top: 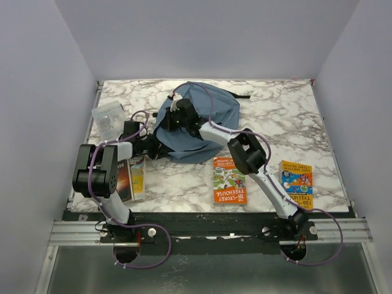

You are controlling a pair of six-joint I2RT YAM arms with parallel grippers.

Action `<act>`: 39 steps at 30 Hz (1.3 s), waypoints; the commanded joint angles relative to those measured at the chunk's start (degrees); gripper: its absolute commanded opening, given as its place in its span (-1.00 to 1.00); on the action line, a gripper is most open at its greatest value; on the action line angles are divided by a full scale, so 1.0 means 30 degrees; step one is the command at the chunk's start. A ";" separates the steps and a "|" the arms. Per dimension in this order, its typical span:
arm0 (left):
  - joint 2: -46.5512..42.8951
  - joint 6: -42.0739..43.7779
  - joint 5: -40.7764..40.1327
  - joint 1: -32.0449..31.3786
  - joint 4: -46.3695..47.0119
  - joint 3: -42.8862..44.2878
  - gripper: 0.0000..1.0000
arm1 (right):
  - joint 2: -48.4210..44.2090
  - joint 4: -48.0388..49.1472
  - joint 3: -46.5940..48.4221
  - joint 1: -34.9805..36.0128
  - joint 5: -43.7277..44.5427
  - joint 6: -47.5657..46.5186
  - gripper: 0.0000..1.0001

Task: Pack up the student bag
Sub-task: Unzip the student bag at the center of the board.

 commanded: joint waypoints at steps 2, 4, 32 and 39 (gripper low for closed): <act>-0.1848 0.1253 0.0453 -0.0408 -0.0670 -0.0486 -0.25 | -0.2179 0.0447 -0.2922 0.0087 -0.0920 -0.1102 -0.99; -0.2689 0.1774 0.0159 -0.0382 -0.1183 -0.0275 -0.05 | -0.3320 0.1148 -0.4383 -0.0015 -0.1905 -0.1065 -0.99; 0.7250 0.8389 -0.8458 -0.0369 -1.7156 1.9569 0.38 | -0.6415 0.5652 -0.8660 -0.0611 -0.4731 0.0884 -0.99; 0.9074 0.9493 -0.8549 -0.0757 -1.8070 2.1825 0.38 | -0.6268 0.4727 -0.7865 -0.0581 -0.4923 0.0373 -0.99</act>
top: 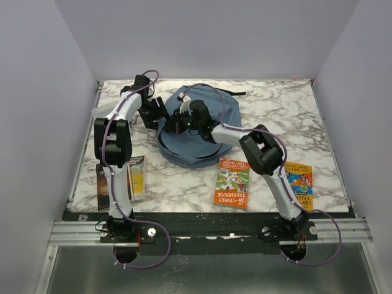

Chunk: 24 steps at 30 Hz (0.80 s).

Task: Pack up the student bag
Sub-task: Unzip the student bag at the center of the board.

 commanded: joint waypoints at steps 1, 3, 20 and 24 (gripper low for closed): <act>0.0467 0.1016 -0.0264 -0.0208 -0.1344 0.1772 0.36 | -0.0805 -0.0325 0.0833 0.0004 -0.0871 -0.0598 -0.99; 0.0822 0.1163 -0.0532 -0.0317 -0.1532 0.2410 0.32 | -0.0855 -0.0495 0.0824 0.0010 -0.0948 -0.0685 -0.99; 0.2445 -0.0151 0.3771 -0.0283 -0.1788 0.4033 -0.47 | -0.2168 -0.1369 0.0375 0.0167 -0.1527 -0.1119 -0.99; 0.2516 -0.0321 0.4892 -0.0173 -0.1270 0.3794 -0.79 | -0.2559 -0.2628 0.0511 0.0374 -0.1886 -0.2345 -0.99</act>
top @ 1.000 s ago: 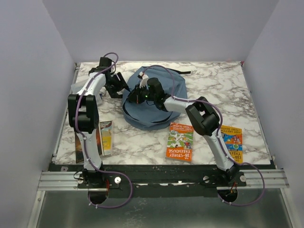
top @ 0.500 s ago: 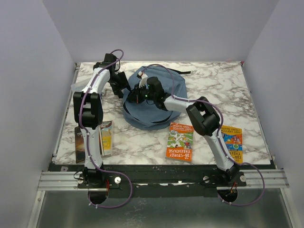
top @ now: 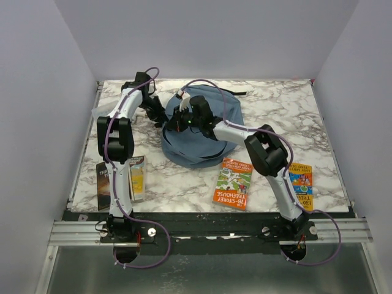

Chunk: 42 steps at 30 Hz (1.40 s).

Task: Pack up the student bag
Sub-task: Unzip the student bag at the center of the board.

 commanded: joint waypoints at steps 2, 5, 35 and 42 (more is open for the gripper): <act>0.0479 -0.0601 0.2703 0.0095 0.0943 0.0311 -0.90 | -0.1560 -0.1616 0.0493 0.0494 -0.1962 -0.1817 -0.99; 0.0326 -0.0687 0.2697 0.0316 0.1196 0.0079 -1.00 | -0.2196 -0.2691 0.0057 0.0725 -0.2629 -0.2569 -0.99; -0.0948 -0.0099 0.1257 0.1511 0.1194 -0.0215 -1.00 | -1.2569 -2.0377 -0.8302 0.4593 1.8516 -0.0627 -0.99; -0.3295 0.0016 0.1827 0.1511 0.2078 -0.2048 -0.23 | -1.3079 -1.6177 -0.9132 0.4536 1.6137 -0.0477 -0.99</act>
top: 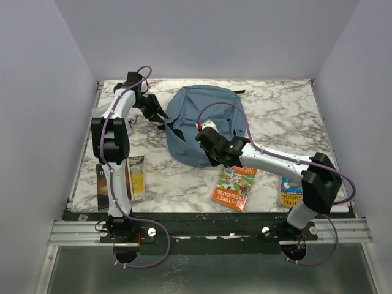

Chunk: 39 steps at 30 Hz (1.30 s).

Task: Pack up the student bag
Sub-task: Unzip the student bag at the center of the board.

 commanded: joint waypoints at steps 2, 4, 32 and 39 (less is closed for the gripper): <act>-0.4988 -0.0123 -0.0098 0.0338 0.2684 -0.4093 0.03 | -0.0277 0.1851 -0.0141 -0.0018 -0.1158 0.0859 -0.99; -0.7041 -0.0520 -0.0162 0.0338 0.3294 -0.6134 0.16 | -0.0339 0.2609 0.0035 -0.0030 -0.2106 0.0826 -0.99; -1.3134 -0.7791 -0.0361 -0.3844 1.1561 -1.8842 -0.79 | -0.1302 0.1704 -0.0513 -0.0031 -0.1929 -0.0927 -0.99; -1.3529 -0.6847 -0.0425 -0.2515 1.1480 -1.9609 -1.00 | -0.1012 -0.0518 -0.1675 -0.0167 0.2807 -0.0310 -0.99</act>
